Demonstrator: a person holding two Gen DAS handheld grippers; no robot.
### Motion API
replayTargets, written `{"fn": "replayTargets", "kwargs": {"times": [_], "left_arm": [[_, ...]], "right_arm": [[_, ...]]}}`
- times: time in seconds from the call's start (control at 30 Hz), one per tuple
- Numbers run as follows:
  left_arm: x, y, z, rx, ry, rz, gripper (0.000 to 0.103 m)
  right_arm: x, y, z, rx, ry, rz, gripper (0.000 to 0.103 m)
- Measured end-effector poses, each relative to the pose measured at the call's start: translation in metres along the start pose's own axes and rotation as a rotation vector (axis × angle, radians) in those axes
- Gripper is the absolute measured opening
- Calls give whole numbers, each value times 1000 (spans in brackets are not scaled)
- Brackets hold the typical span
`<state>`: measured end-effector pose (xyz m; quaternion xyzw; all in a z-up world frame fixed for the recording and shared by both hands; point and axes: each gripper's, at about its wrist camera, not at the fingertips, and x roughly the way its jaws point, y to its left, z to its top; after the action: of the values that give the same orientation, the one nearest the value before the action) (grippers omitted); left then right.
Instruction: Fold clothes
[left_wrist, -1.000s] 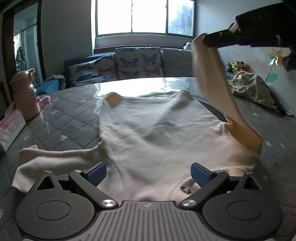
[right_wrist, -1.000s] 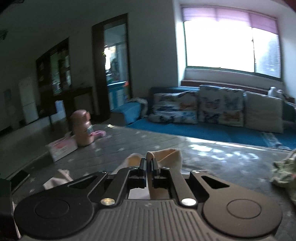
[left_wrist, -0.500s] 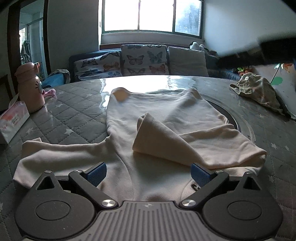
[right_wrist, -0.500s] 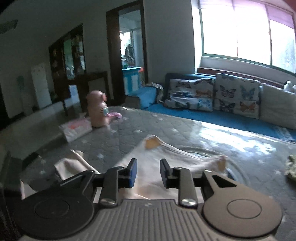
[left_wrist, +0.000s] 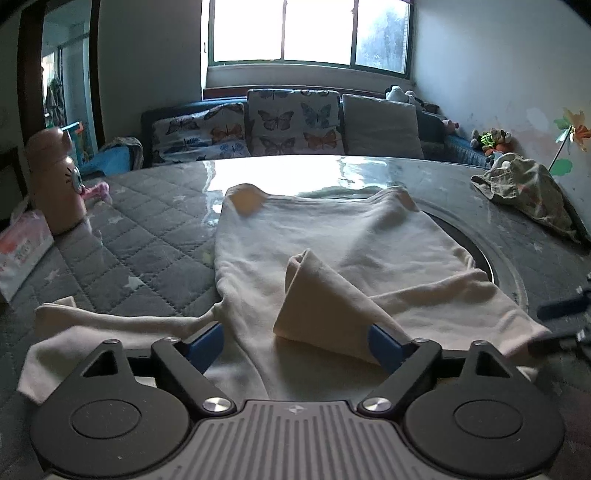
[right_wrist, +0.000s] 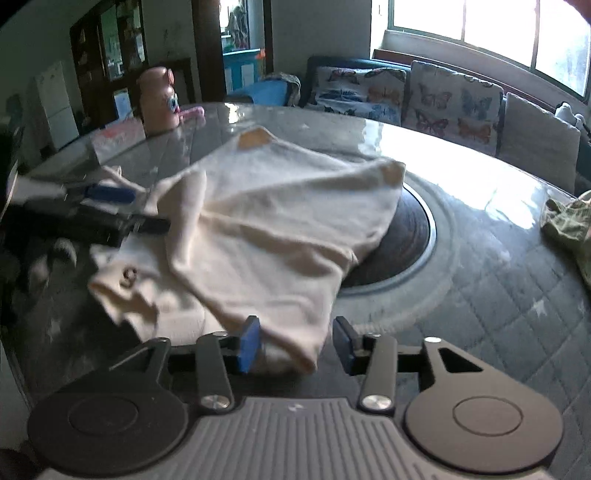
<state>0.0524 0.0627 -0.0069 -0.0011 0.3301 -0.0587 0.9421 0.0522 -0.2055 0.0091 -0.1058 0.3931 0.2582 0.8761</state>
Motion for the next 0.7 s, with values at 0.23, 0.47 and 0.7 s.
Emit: {"fn": "replayTargets", "kwargs": {"times": [0.23,0.47,0.7], "left_arm": [[11,3,5,-16,23,-48,49],[0,11,4,-82,31,-86,13],[-38,18,6,-135,38,-78,13]], "right_arm": [[4,0,-7,-8,12,-3,55],[5,-1,-6,-11,9,-6,58],[5,-2,-6,-18,11,-10,59]]}}
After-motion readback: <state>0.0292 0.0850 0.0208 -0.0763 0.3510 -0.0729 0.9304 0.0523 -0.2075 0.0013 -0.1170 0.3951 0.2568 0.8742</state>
